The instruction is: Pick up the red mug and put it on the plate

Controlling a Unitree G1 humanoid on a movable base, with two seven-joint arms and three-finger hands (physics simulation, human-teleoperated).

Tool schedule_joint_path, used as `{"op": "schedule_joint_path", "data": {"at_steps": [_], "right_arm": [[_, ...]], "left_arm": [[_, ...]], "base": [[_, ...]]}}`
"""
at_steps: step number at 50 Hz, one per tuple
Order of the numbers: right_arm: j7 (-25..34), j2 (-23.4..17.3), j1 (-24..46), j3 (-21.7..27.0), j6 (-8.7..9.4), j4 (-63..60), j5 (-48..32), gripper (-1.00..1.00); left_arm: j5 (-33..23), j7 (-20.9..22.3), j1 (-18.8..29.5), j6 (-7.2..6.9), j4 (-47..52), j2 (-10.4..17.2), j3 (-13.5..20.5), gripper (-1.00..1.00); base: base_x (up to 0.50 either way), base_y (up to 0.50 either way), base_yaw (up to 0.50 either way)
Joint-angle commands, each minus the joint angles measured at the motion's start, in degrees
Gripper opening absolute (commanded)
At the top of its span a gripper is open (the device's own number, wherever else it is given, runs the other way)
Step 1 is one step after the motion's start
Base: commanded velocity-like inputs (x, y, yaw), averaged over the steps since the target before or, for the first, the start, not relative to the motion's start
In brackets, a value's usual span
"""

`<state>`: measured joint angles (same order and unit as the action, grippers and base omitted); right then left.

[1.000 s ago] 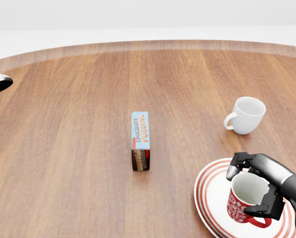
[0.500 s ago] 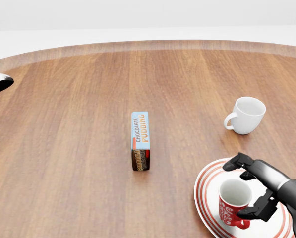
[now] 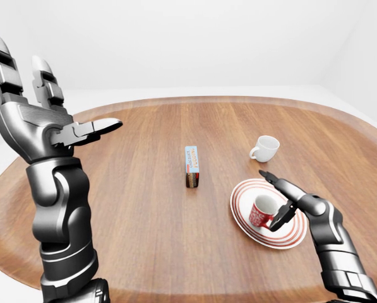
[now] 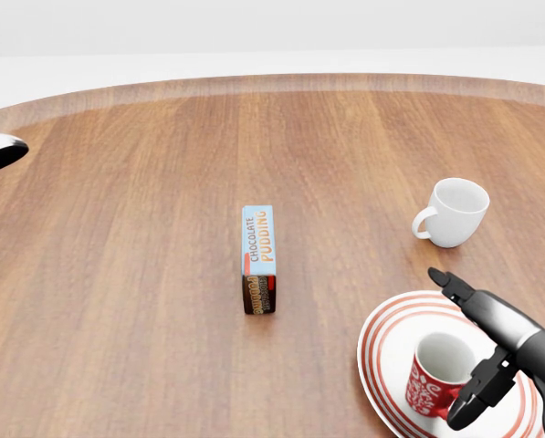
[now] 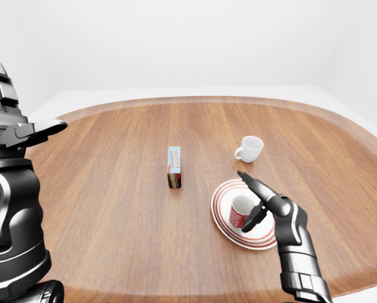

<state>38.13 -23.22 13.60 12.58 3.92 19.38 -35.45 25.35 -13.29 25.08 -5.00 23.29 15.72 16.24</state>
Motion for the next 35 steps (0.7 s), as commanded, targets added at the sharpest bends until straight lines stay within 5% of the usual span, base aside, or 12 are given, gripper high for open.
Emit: {"op": "schedule_joint_path", "data": {"at_steps": [1, 15, 27, 35], "right_arm": [[1.87, 2.27, -2.25, 0.5, 1.08, -13.13, -1.22, 1.0], [1.87, 5.61, 1.5, -0.98, 1.08, -47.3, -1.66, 1.0], [1.87, 4.64, 9.4, -1.74, 1.08, -49.78, 0.93, 1.0], [1.87, 6.18, 7.18, -2.08, 1.08, -45.17, 6.4, 1.0]], "left_arm": [[-0.49, 0.24, -0.2, 0.0, -0.48, -0.32, -0.36, 1.0], [-0.65, 0.35, -0.62, 0.0, -0.25, -0.54, -0.2, 1.0], [-0.59, 0.28, -0.41, 0.0, -0.3, -0.24, 0.04, 1.0], [-0.69, 0.42, -0.51, 0.0, -0.41, -0.28, 0.0, 1.0]], "base": [[0.0, 0.0, 0.0], [0.0, 0.0, 0.0], [0.0, 0.0, 0.0], [0.0, 0.0, 0.0]]}}
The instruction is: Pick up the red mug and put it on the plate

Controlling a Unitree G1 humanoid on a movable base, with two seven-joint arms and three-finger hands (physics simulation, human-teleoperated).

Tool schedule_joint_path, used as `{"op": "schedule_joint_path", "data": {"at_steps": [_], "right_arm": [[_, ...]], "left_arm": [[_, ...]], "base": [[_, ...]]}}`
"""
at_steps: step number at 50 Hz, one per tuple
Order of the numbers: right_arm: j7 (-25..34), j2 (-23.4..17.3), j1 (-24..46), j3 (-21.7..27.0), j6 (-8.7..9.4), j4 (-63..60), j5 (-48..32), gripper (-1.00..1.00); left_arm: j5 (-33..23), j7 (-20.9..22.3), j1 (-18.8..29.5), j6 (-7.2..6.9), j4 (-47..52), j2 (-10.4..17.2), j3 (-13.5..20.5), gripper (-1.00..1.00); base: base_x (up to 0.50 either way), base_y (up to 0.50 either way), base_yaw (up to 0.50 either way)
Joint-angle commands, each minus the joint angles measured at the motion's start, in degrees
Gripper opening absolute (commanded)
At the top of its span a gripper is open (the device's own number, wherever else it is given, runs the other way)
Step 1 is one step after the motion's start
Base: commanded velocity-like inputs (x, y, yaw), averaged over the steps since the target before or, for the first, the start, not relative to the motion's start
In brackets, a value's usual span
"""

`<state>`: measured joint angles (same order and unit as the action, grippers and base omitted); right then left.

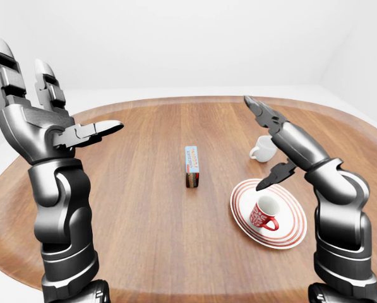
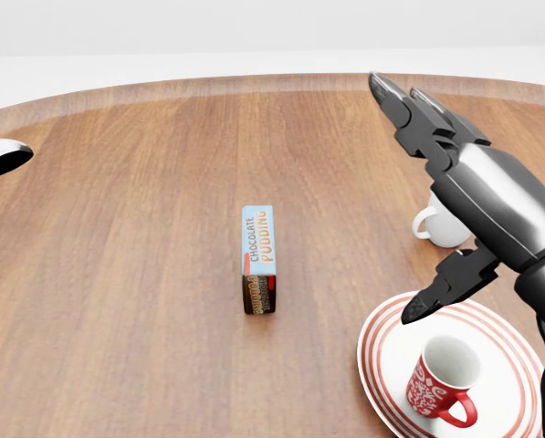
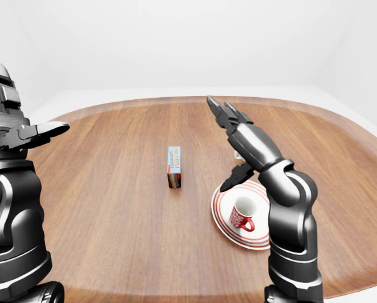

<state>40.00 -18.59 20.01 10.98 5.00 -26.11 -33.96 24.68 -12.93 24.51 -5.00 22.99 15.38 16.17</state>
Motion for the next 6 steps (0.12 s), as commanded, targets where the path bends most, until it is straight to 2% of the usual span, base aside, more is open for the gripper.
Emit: {"op": "schedule_joint_path", "data": {"at_steps": [1, 6], "right_arm": [[0.0, 1.38, 0.71, -0.6, 0.0, 0.34, 5.29, 1.0], [0.0, 3.7, -1.22, -1.74, 0.0, 5.3, 8.99, 1.0]], "left_arm": [[-0.02, 0.06, 0.07, 0.0, -0.13, 0.07, 0.07, 1.0], [-0.14, 0.07, -0.04, 0.0, -0.27, 0.15, 0.15, 1.0]], "base": [[0.0, 0.0, 0.0], [0.0, 0.0, 0.0]]}}
